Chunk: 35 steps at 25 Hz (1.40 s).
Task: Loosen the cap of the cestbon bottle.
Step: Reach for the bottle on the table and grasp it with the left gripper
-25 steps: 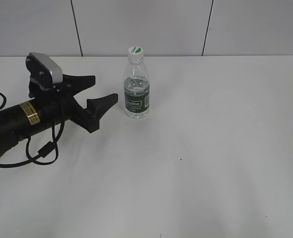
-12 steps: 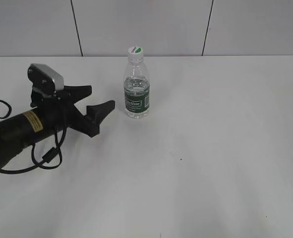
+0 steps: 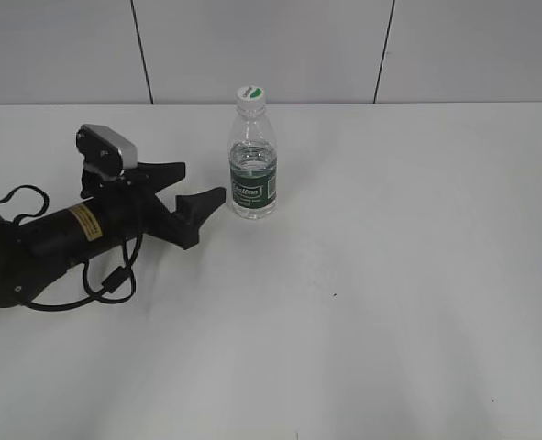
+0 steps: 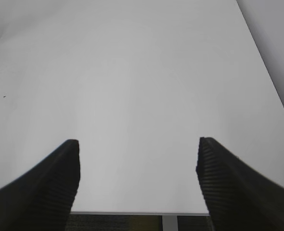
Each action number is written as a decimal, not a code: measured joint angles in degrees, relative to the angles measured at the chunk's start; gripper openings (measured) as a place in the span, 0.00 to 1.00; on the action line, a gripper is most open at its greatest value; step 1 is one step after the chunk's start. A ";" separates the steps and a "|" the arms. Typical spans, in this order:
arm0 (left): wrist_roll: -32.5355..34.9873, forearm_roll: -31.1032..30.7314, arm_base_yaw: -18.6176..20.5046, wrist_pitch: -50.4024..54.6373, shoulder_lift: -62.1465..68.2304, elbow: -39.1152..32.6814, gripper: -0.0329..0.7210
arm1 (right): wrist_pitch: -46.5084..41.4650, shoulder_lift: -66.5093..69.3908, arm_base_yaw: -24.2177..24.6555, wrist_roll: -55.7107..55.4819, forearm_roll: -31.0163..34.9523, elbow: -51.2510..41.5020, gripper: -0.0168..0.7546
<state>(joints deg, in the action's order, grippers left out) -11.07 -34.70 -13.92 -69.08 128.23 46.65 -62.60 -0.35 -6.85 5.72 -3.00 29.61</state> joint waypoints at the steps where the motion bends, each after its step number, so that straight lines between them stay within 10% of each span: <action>1: -0.32 0.00 -0.39 0.00 0.00 0.61 0.74 | 0.00 0.00 0.00 0.00 0.00 0.00 0.77; 35: -8.17 2.96 -7.79 -0.04 10.15 17.62 0.74 | 0.00 0.00 0.00 0.00 0.00 0.00 0.77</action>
<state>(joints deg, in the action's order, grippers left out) -19.25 -31.73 -21.70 -69.11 138.39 64.26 -62.60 -0.35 -6.85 5.72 -3.00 29.61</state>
